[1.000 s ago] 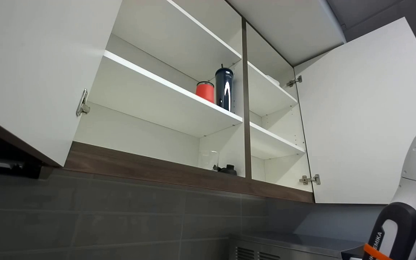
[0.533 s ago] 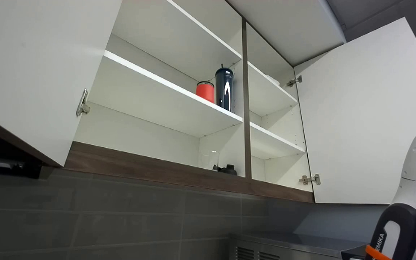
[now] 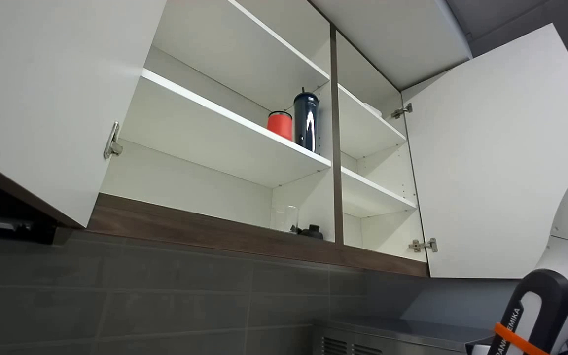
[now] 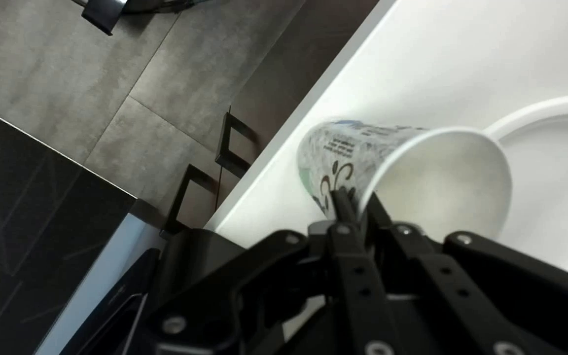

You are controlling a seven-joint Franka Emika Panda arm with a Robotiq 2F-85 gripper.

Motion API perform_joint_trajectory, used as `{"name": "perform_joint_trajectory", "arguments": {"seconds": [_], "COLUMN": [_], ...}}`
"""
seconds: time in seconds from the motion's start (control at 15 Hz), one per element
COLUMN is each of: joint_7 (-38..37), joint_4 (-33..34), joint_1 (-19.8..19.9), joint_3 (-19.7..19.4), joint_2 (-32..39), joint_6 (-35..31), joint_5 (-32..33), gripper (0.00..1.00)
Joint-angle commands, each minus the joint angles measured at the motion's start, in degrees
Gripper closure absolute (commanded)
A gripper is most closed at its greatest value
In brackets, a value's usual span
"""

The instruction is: Put one coffee cup in the open upper cabinet.

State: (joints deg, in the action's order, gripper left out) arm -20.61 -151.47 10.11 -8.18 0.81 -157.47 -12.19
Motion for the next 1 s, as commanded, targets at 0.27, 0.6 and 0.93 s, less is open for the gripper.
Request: {"name": "perform_joint_trajectory", "arguments": {"seconds": [0.27, 0.6, 0.93], "joint_7": [0.45, 6.44, 12.25], "joint_4": [-0.51, 2.3, 8.55], "joint_1": [-0.32, -2.96, -6.83], "joint_3": [1.19, 4.99, 8.84], "joint_2": [-11.42, -20.11, -24.22], "joint_6": [9.74, 24.73, 32.35], "joint_5": [8.82, 11.24, 12.97], "gripper": [0.99, 0.99, 0.99]}}
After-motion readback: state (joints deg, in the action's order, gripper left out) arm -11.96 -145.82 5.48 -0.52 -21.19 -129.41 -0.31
